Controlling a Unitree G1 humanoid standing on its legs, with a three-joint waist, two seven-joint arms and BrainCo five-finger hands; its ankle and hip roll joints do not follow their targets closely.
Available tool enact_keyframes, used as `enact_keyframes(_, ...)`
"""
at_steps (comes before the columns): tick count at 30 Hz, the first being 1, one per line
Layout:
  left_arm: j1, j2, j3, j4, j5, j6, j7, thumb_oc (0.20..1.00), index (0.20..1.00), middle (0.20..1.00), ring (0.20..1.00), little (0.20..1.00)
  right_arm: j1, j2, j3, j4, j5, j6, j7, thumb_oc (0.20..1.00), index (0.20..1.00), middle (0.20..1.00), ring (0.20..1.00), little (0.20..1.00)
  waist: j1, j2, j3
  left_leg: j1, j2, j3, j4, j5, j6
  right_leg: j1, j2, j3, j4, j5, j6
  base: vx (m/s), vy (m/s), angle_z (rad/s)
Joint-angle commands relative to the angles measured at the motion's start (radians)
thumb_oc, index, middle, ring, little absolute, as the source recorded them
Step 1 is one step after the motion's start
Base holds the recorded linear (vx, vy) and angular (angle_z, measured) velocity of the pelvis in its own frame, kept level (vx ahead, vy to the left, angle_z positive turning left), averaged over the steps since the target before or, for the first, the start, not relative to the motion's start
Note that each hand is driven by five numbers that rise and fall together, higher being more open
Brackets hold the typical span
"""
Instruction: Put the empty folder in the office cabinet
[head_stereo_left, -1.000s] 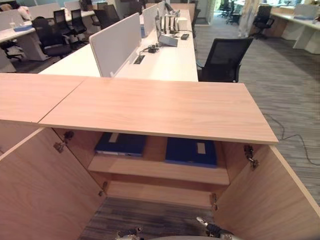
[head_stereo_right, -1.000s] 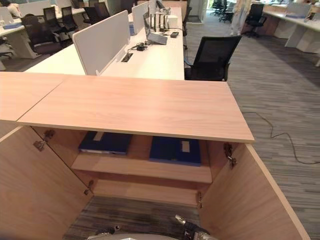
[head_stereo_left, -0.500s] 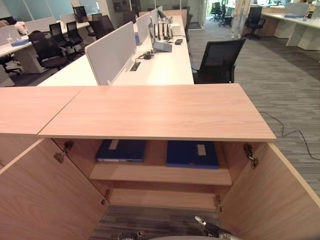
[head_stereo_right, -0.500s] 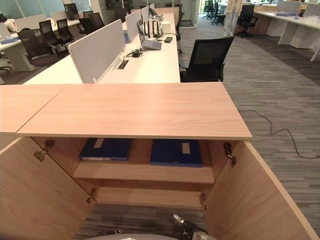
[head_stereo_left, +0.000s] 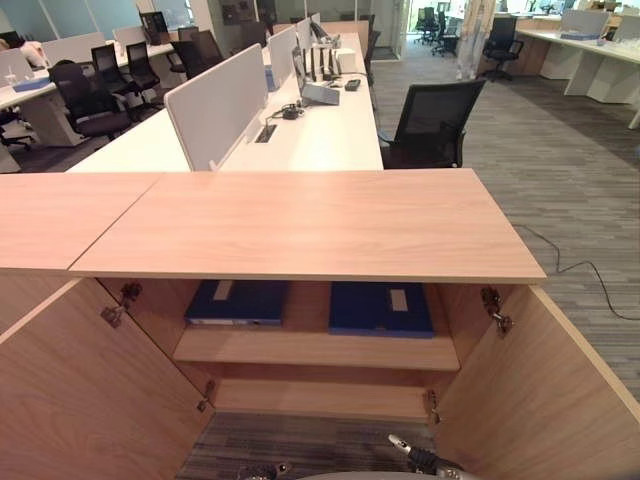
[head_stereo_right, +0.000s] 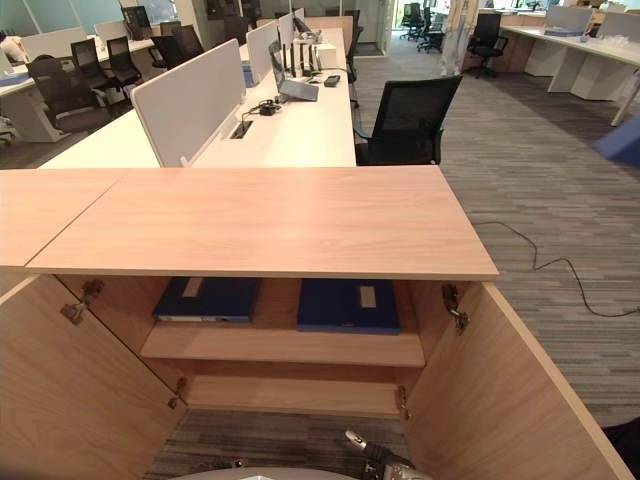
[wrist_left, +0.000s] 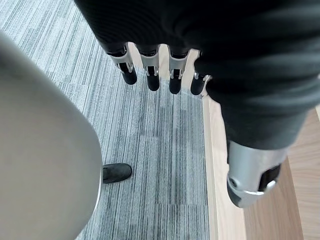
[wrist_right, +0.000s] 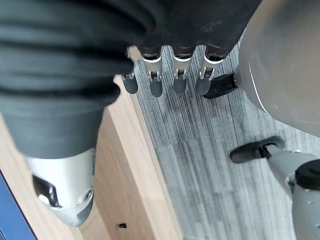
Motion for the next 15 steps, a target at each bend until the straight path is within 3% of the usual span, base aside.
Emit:
enact_keyframes(1, 0.027, -0.038, 0.015, 0.049, -0.011, 0.025, 0.004, 1.0, 1.0, 1.0, 1.0, 1.0, 0.02, 0.057, -0.039, 0.107, -0.027, 0.007, -0.008, 1.0, 1.0, 1.0, 1.0, 1.0, 0.012, -0.037, -0.039, -0.021, -0.023, -0.037, 0.003, -0.038, 0.021, -0.027, 0.013, -0.007, 0.006, -0.016, -0.02, 0.0, 0.0, 0.0)
enact_keyframes(15, 0.031, -0.04, 0.013, 0.029, -0.017, 0.043, 0.007, 1.0, 1.0, 1.0, 1.0, 1.0, 0.023, 0.054, -0.043, 0.101, -0.024, 0.009, -0.01, 1.0, 1.0, 1.0, 1.0, 1.0, 0.012, -0.04, -0.044, -0.033, -0.026, -0.042, 0.003, -0.038, 0.026, -0.041, 0.01, -0.013, 0.006, -0.018, -0.019, 0.0, 0.0, 0.0)
